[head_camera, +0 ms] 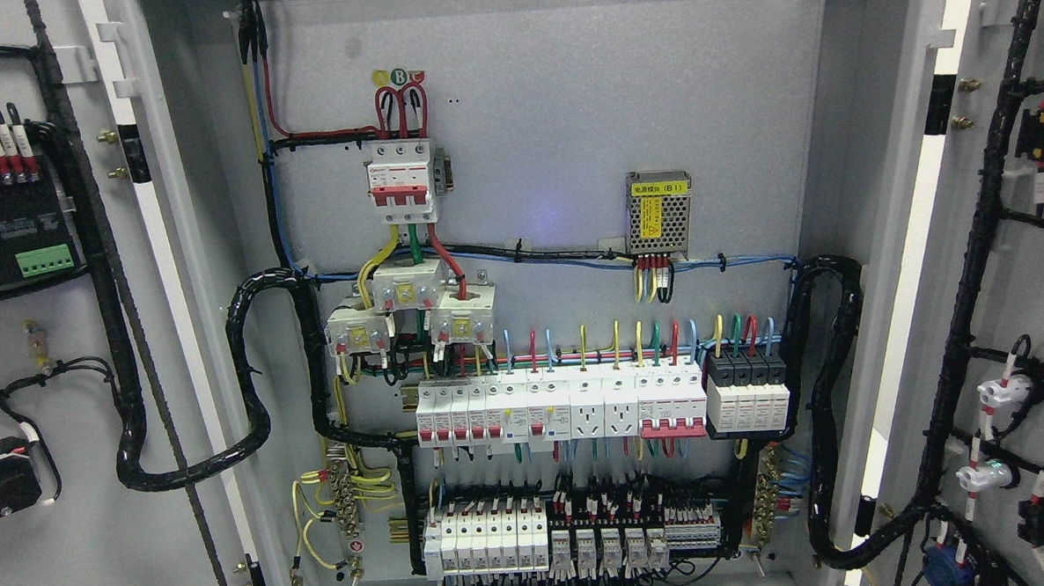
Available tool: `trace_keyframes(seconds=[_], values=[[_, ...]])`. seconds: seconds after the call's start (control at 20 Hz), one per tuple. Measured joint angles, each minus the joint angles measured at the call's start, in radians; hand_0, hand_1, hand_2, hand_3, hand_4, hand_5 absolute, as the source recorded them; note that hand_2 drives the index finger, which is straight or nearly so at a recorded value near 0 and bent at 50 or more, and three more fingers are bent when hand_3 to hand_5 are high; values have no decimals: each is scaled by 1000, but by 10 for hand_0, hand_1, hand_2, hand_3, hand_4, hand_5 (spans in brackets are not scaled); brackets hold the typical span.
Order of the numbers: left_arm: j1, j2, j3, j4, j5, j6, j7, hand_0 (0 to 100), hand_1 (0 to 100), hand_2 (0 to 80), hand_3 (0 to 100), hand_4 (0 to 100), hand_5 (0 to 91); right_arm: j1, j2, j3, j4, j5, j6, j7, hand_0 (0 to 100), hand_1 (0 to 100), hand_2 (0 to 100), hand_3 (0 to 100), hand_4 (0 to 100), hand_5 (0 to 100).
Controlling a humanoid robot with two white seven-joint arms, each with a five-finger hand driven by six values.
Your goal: Open door with both hands
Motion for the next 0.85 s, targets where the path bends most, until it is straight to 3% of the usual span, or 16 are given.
trace_keyframes(seconds=[0.2,0.85], values=[[-2,-2,3,12,-6,2,1,0,0,0,0,32,0,-24,6,0,17,12,16,-38,0,0,0,0,0,0],[-3,-4,7,33,-11,-10,-3,0,0,0,0,33,0,-51,14,-7,42,124,24,-53,0,0,0,0,0,0]])
